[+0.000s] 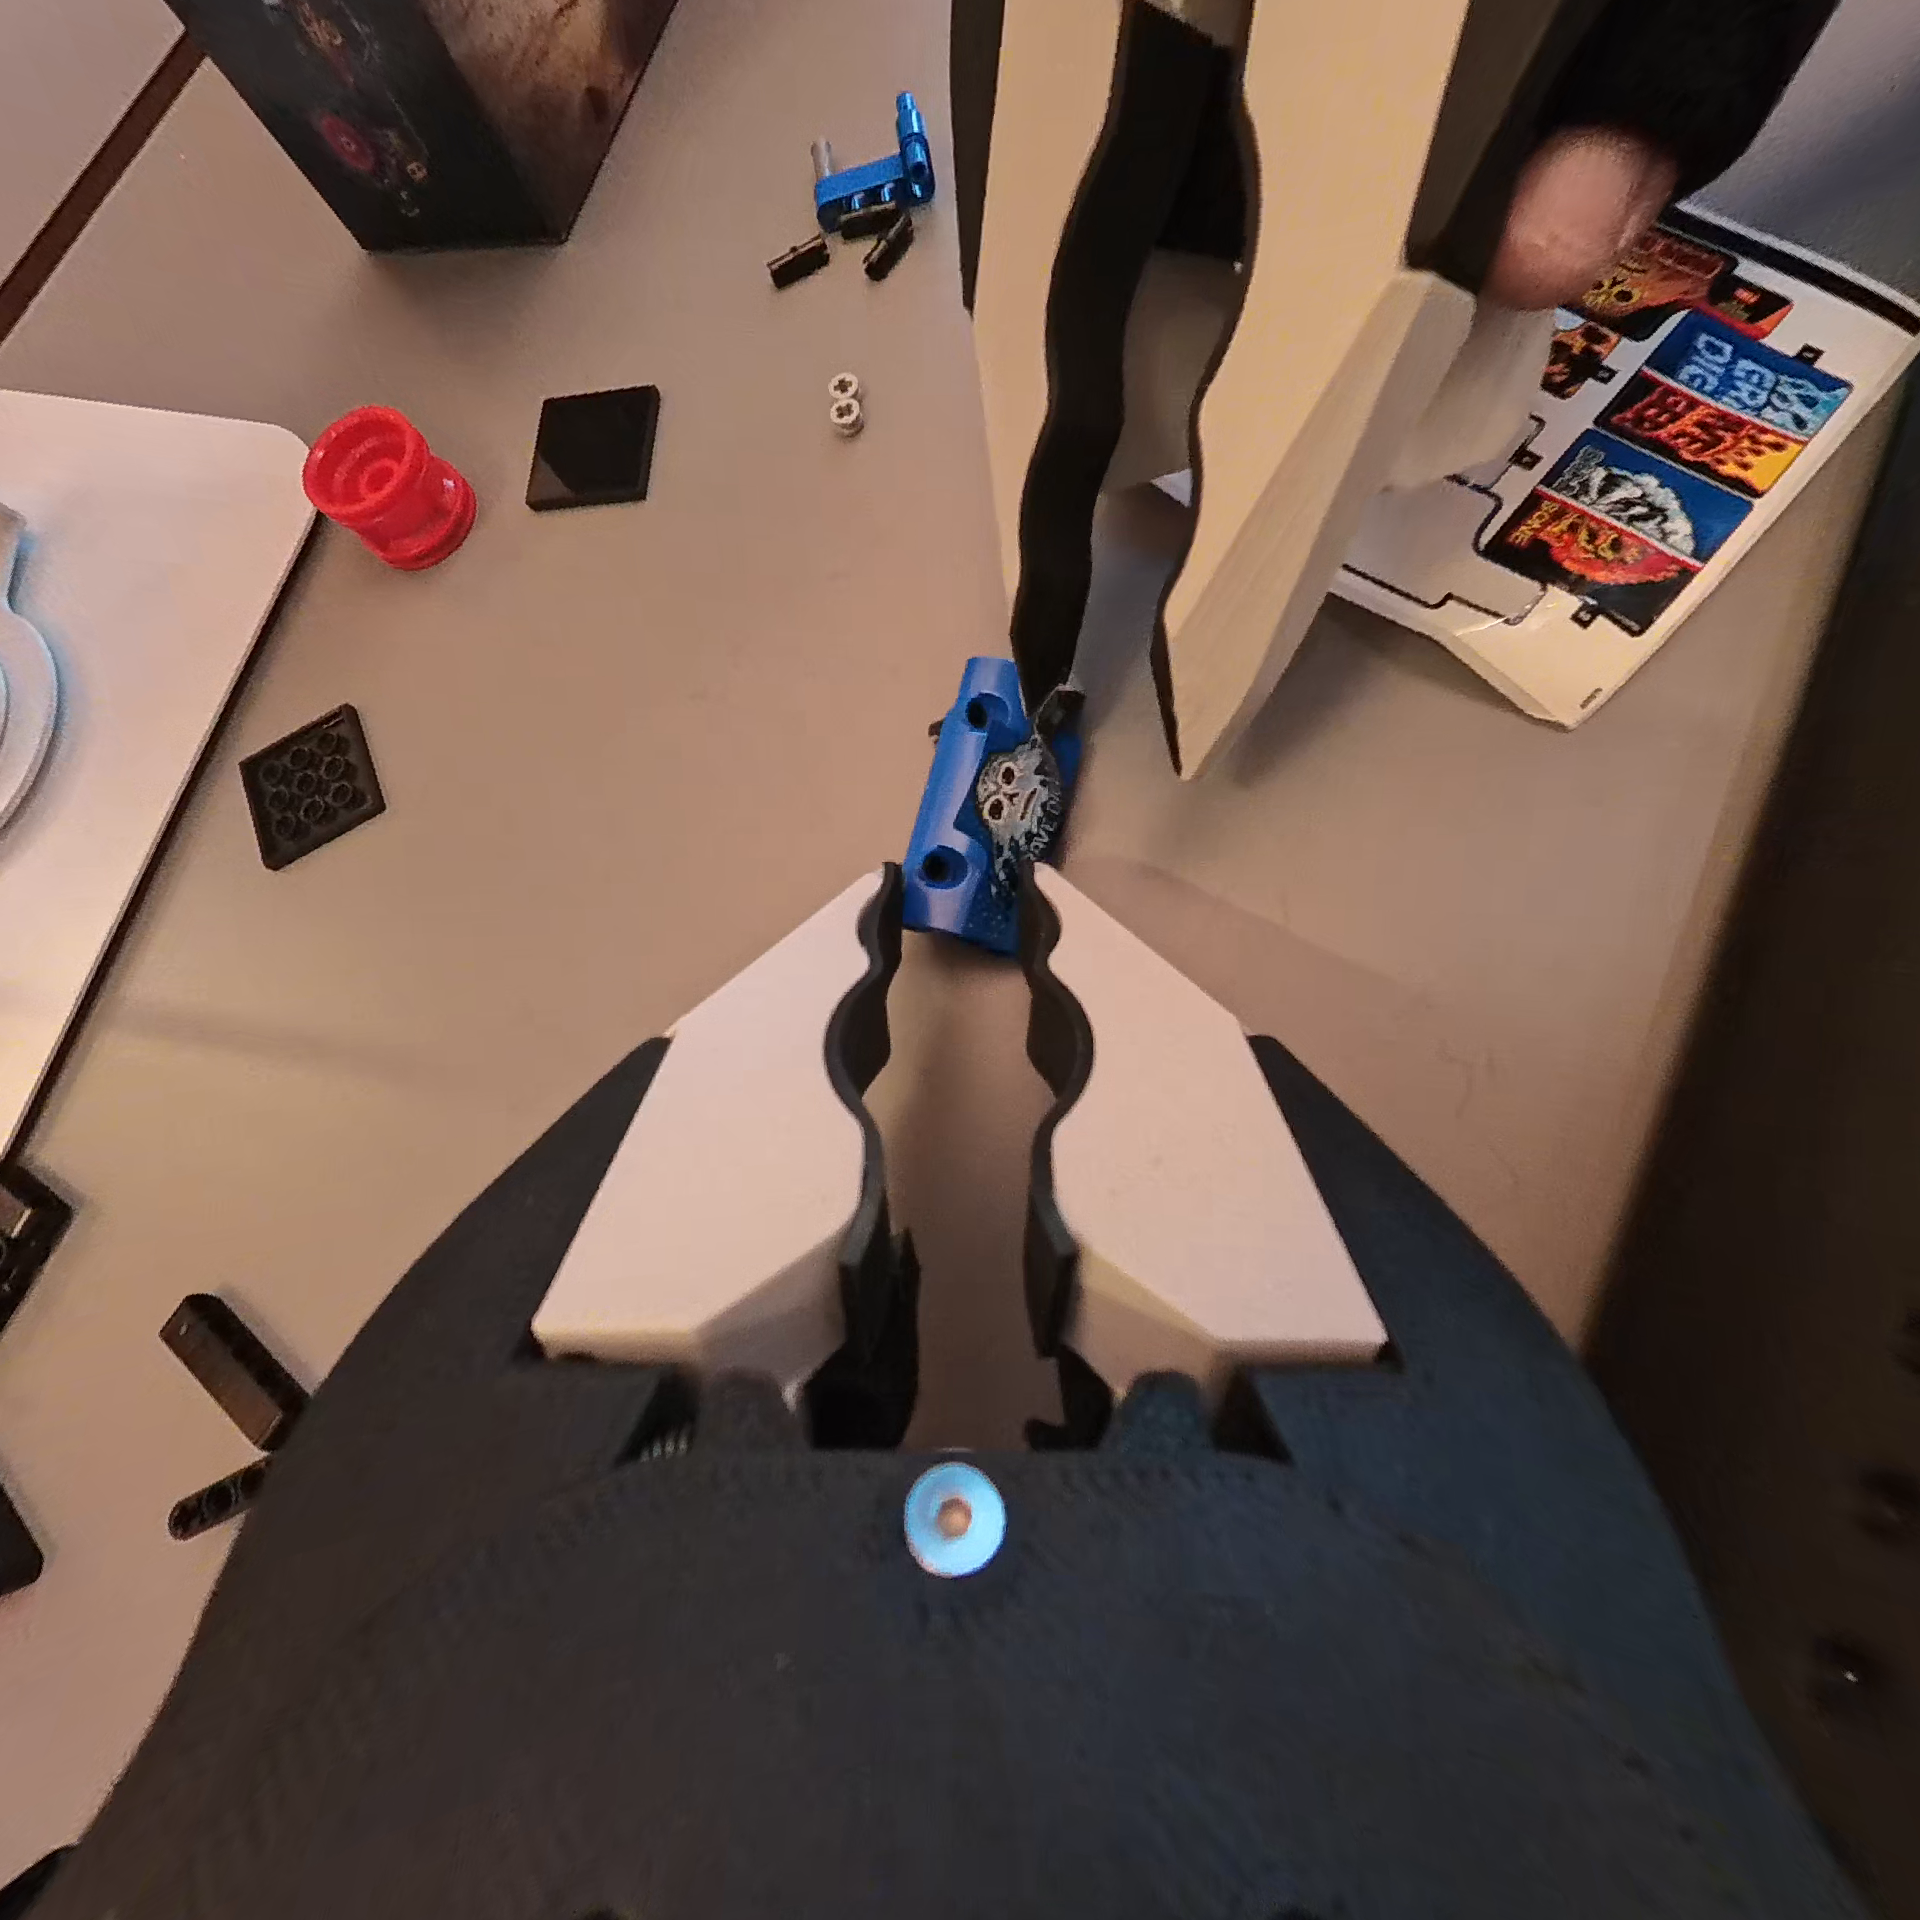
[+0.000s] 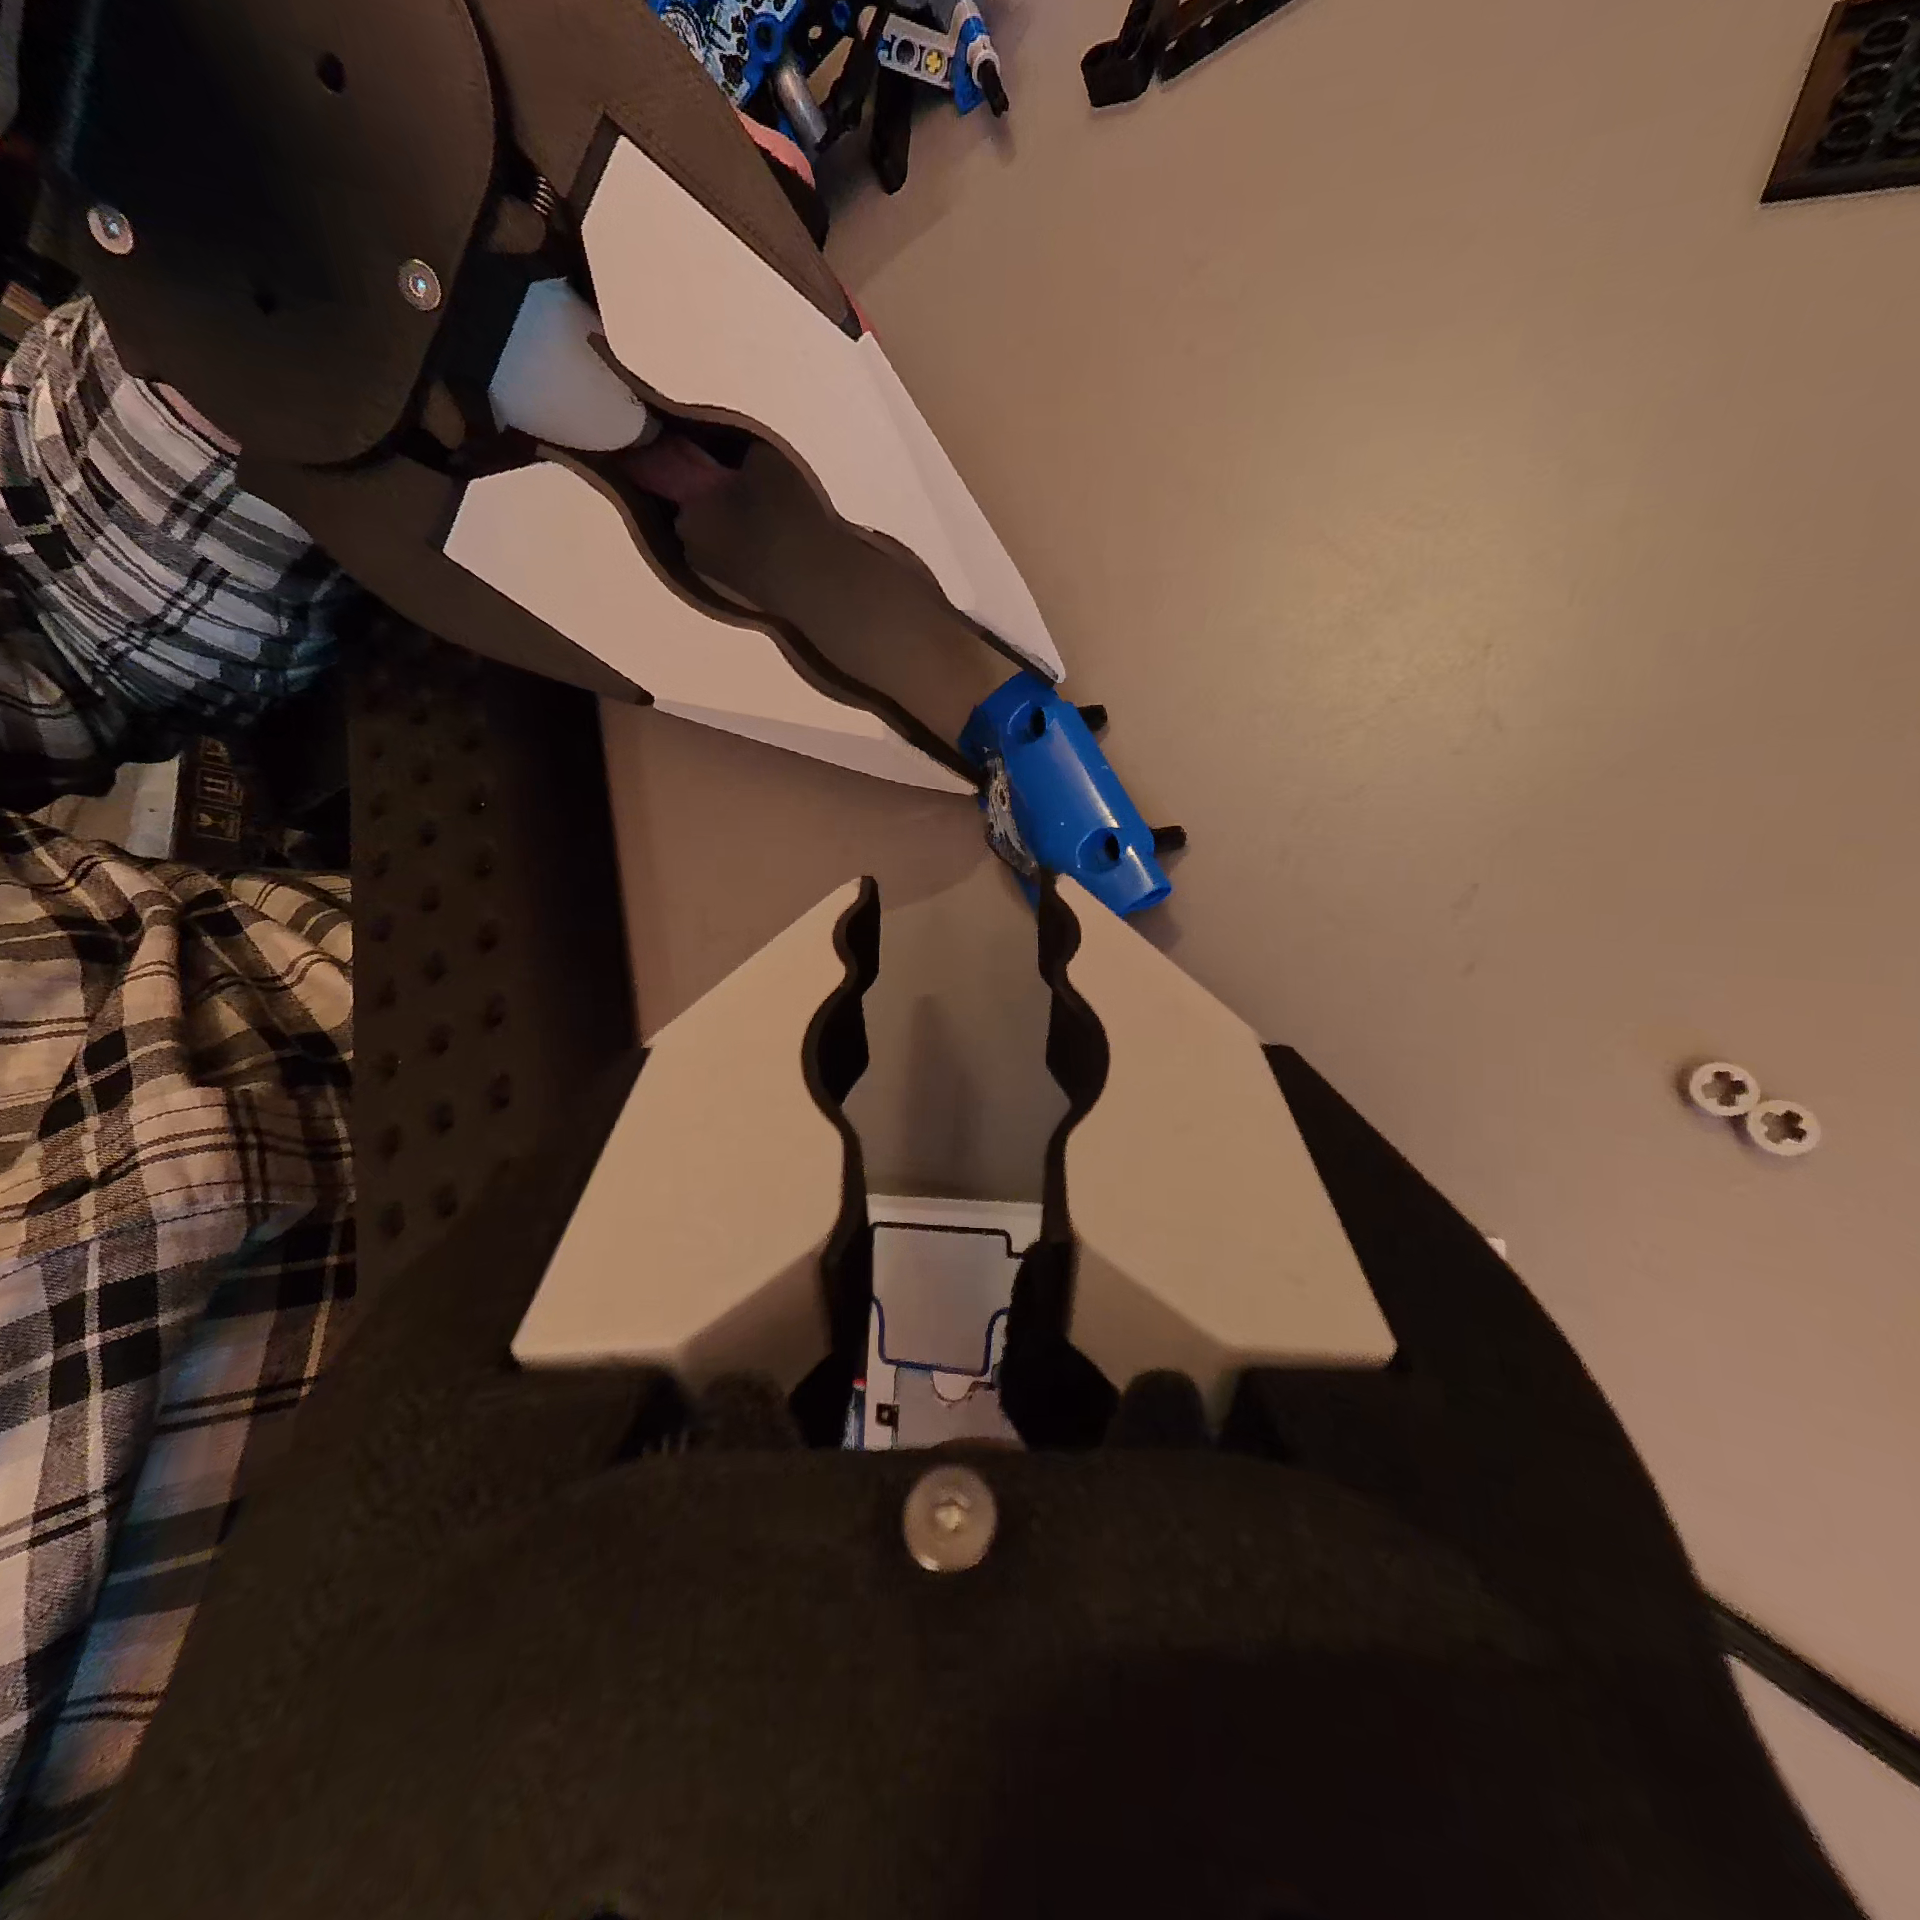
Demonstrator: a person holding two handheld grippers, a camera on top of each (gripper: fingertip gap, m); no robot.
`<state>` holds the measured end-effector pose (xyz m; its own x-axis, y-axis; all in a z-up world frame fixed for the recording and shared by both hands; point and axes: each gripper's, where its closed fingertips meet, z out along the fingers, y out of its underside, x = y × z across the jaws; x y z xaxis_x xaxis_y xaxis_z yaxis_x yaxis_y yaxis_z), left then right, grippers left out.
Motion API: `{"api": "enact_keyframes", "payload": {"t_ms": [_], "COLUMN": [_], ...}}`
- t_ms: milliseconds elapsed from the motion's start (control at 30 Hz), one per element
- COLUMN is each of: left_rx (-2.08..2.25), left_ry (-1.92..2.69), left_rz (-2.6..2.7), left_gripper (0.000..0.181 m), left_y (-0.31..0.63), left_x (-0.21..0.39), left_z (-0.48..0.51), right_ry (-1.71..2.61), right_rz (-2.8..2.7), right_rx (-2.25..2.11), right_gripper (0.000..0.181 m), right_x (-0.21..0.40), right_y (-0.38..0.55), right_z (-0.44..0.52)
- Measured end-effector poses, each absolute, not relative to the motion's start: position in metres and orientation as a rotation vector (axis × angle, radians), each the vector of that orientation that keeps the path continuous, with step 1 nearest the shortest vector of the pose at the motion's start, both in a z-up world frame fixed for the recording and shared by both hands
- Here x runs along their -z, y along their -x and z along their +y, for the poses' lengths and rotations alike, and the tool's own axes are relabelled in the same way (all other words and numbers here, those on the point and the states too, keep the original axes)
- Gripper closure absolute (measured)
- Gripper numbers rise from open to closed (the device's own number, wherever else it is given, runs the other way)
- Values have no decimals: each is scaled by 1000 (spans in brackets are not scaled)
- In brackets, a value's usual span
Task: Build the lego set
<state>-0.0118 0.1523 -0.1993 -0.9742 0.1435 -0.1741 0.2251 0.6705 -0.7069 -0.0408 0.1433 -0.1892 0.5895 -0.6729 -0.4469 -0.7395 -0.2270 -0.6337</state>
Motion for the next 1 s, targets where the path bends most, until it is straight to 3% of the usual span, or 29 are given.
{"api": "enact_keyframes", "payload": {"t_ms": [600, 1000], "left_rx": [1190, 1193], "left_ry": [-316, -314], "left_rz": [2760, 2756], "left_gripper": [163, 165], "left_y": [12, 12], "left_x": [199, 199], "left_z": [151, 150], "right_ry": [2053, 2170], "right_rz": [1107, 1066], "right_rx": [75, 273], "right_gripper": [135, 134], "right_x": [188, 190], "right_y": [44, 46], "right_z": [144, 144]}}
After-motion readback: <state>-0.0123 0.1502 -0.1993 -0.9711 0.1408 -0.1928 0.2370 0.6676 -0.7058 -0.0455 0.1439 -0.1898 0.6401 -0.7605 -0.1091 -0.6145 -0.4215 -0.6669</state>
